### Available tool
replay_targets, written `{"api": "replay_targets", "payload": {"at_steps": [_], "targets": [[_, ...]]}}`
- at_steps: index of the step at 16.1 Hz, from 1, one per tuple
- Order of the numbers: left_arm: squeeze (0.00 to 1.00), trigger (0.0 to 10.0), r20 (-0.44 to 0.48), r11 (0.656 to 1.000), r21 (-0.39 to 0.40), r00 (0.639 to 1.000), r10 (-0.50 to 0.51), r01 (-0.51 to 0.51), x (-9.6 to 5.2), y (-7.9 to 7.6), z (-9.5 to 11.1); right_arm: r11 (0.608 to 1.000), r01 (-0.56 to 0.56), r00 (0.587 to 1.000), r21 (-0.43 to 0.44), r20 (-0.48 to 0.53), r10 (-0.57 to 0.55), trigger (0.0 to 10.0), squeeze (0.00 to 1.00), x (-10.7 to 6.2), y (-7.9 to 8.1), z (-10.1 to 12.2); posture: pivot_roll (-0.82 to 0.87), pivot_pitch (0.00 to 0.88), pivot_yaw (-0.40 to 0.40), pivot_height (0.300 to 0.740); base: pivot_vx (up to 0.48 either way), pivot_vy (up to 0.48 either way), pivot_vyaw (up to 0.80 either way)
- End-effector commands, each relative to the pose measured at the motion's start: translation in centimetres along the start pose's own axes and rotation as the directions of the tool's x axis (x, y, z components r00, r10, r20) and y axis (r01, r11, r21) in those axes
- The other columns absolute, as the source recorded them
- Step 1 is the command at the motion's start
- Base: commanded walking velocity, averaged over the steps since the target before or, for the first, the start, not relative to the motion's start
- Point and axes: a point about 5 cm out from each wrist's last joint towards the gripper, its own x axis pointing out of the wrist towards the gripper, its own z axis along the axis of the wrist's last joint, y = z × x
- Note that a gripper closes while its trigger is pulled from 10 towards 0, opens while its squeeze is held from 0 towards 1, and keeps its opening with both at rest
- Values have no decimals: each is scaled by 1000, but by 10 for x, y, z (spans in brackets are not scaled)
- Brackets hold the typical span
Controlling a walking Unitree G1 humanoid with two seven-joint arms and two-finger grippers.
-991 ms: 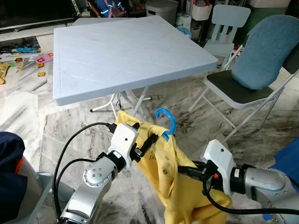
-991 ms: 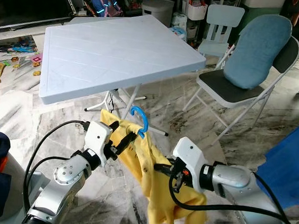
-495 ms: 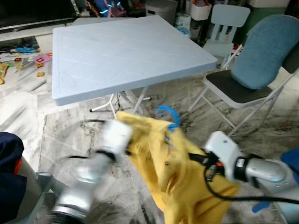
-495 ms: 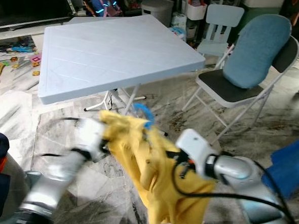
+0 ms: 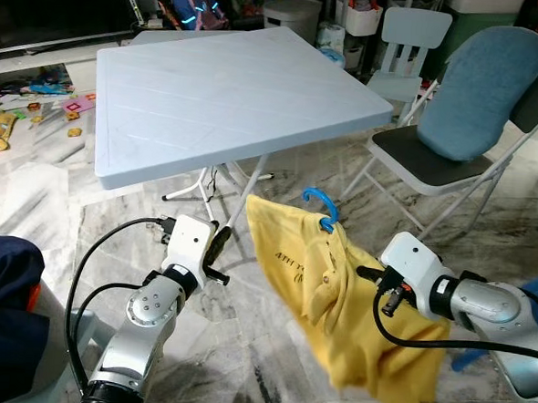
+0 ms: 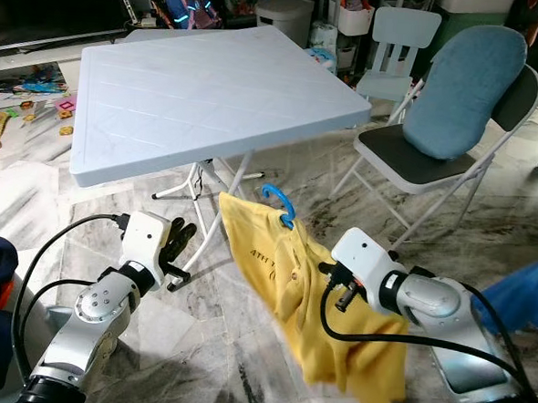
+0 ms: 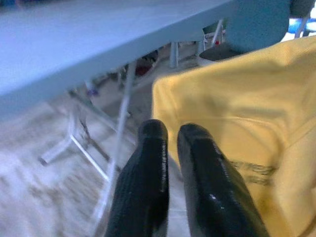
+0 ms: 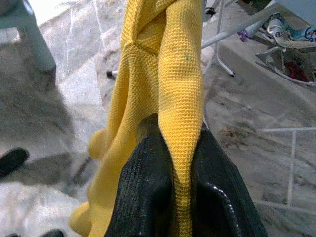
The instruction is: Hang hanger
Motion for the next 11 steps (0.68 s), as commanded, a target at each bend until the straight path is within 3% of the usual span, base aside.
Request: {"api": "replay_targets", "payload": {"at_steps": [1, 2, 5, 6, 7, 11], "targets": [[0, 10000, 6, 998, -56, 1000, -22, 22, 1, -5, 4, 999, 47, 995, 11, 83, -48, 10000, 0, -2, -9, 19, -166, 0, 44, 740, 0, 0, 0], [0, 10000, 28, 991, -100, 996, -89, 92, 2, -21, 8, 997, 50, 991, 58, 117, -56, 10000, 0, 0, -7, 24, -165, 0, 42, 740, 0, 0, 0], [0, 10000, 58, 977, -81, 980, -191, 196, 0, -41, 11, 992, 28, 986, 126, 157, -48, 10000, 0, 3, -3, 32, -167, 0, 40, 740, 0, 0, 0], [1000, 10000, 57, 975, -45, 975, -214, 217, 0, -46, 10, 986, -36, 980, 160, 197, 4, 10000, 0, 1, 1, 41, -171, 0, 41, 740, 0, 0, 0], [1000, 10000, 57, 979, -5, 977, -204, 205, 1, -44, 10, 982, -107, 972, 158, 225, 70, 10000, 0, -4, 5, 48, -172, 0, 43, 740, 0, 0, 0], [1000, 10000, 46, 980, 60, 980, -192, 189, 2, -38, 8, 965, -210, 950, 159, 265, 163, 10000, 0, -13, 9, 59, -173, 0, 46, 740, 0, 0, 0]]}}
